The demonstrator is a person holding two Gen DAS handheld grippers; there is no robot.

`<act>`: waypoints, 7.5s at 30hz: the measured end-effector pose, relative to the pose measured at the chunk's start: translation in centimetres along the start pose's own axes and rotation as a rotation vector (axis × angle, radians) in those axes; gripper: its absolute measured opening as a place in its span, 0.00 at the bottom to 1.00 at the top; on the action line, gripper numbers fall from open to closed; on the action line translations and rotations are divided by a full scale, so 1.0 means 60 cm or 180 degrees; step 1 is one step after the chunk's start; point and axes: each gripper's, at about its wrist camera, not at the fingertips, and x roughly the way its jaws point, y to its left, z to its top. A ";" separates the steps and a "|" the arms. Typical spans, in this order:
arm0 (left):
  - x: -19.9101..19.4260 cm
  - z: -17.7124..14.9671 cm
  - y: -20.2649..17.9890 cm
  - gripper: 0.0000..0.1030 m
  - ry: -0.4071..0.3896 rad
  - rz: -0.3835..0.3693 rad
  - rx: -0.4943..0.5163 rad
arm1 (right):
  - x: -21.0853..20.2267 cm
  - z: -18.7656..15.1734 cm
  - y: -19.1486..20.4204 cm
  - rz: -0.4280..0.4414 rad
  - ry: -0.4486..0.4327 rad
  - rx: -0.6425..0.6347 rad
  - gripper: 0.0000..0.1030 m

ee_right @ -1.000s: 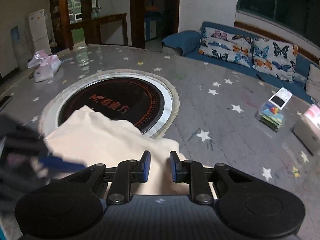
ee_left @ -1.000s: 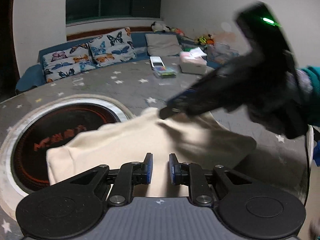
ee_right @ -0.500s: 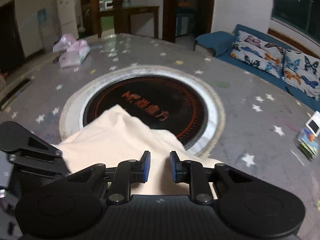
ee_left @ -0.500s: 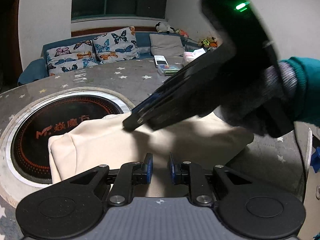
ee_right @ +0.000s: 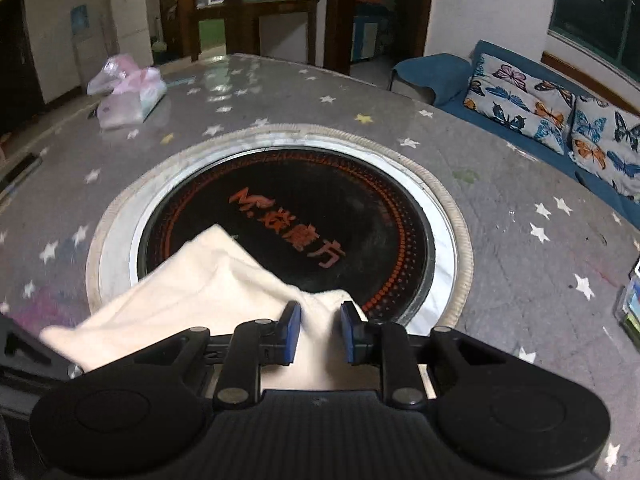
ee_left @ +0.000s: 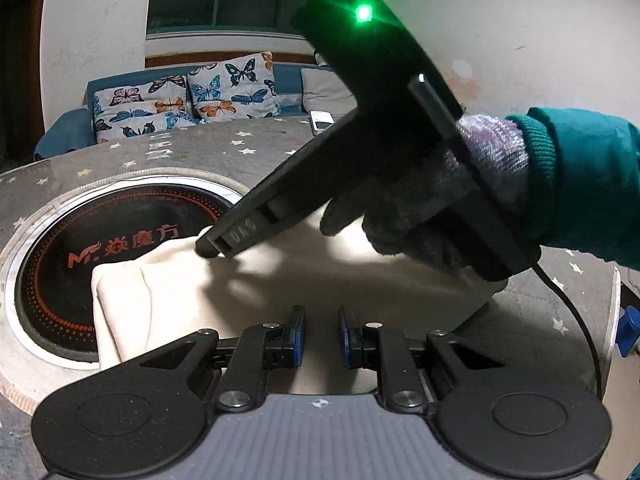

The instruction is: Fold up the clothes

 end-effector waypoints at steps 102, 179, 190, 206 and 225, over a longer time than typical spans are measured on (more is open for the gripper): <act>-0.147 -0.019 -0.051 1.00 -0.0411 0.0868 -0.0374 | -0.307 -0.262 0.110 -0.1135 -0.1042 0.1254 1.00; -0.129 0.011 -0.027 1.00 -0.0189 0.1154 -0.0679 | -0.269 -0.272 0.070 -0.0920 -0.0847 0.1486 1.00; -0.097 0.020 -0.017 1.00 -0.0033 0.1215 -0.0704 | -0.261 -0.265 0.055 -0.0950 -0.0798 0.1490 1.00; -0.075 0.029 0.005 1.00 0.0037 0.1281 -0.0767 | -0.247 -0.237 0.051 -0.0876 -0.0784 0.1369 1.00; -0.086 0.020 0.066 1.00 0.0048 0.1497 -0.0979 | -0.216 -0.184 0.102 -0.0564 -0.0606 0.0612 1.00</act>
